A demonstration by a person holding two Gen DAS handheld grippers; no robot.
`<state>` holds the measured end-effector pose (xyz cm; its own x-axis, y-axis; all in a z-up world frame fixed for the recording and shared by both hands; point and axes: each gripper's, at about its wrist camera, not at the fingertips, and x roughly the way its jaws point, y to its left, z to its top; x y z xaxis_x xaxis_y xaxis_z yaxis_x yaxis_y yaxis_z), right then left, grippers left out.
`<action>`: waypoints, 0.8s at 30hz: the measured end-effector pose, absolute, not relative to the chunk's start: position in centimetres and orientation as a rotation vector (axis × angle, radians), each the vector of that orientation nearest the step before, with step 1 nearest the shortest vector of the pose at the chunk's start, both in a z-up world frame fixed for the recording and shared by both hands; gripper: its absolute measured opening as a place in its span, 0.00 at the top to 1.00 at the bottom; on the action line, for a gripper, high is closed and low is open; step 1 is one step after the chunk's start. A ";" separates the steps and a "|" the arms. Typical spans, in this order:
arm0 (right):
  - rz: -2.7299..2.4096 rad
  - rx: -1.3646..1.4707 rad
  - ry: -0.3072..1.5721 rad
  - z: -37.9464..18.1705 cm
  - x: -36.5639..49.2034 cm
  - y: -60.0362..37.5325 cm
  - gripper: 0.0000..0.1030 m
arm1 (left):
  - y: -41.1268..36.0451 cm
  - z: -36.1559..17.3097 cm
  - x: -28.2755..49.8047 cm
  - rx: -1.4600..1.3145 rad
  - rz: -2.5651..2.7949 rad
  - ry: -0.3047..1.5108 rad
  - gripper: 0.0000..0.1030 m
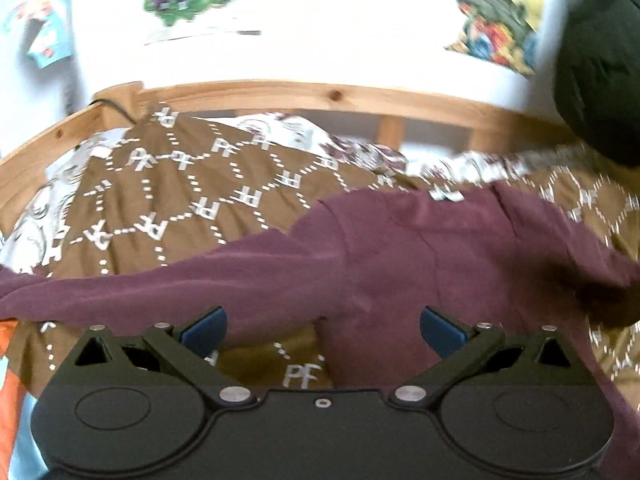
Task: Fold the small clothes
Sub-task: 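Lift the sleeve with the right tool and lay it across the shirt back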
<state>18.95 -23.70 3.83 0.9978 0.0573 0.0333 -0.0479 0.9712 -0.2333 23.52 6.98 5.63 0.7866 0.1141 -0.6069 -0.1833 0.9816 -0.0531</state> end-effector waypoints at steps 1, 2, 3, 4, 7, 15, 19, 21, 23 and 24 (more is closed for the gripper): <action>0.111 -0.297 -0.042 3.1 18.4 -21.7 0.94 | 7.6 5.7 23.4 -0.122 0.172 0.639 0.01; 0.159 -0.345 -0.033 2.3 18.0 -20.1 0.94 | 8.2 5.9 23.3 -0.132 0.183 0.631 0.01; 0.209 -0.392 -0.019 1.4 17.5 -18.6 0.94 | 8.8 5.9 23.2 -0.139 0.191 0.623 0.01; 0.264 -0.442 0.004 0.4 17.2 -17.2 0.95 | 9.4 5.8 23.1 -0.148 0.201 0.617 0.01; 0.401 -0.566 0.085 -2.6 16.2 -14.0 0.95 | 11.0 5.5 22.8 -0.185 0.216 0.612 0.01; 0.629 -0.699 0.266 -7.9 15.3 -10.1 0.94 | 12.0 3.7 22.4 -0.196 0.151 0.634 0.01; 0.696 -0.671 0.346 -8.0 14.5 -10.7 0.62 | 10.8 2.7 22.6 -0.164 0.059 0.639 0.01; 0.724 -0.644 0.363 -7.9 14.1 -11.4 0.43 | 10.0 2.2 22.8 -0.146 0.010 0.645 0.01; 0.746 -0.609 0.385 -7.5 13.7 -12.2 0.38 | 9.1 1.6 22.8 -0.135 -0.035 0.649 0.01; 0.748 -0.590 0.398 -7.3 13.5 -12.5 0.37 | 8.5 1.3 22.9 -0.132 -0.057 0.657 0.01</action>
<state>13.48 -12.53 -7.27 0.6719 0.5146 -0.5327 -0.7292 0.5853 -0.3544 22.91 8.47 1.27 0.7906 -0.0946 -0.6049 0.0113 0.9901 -0.1401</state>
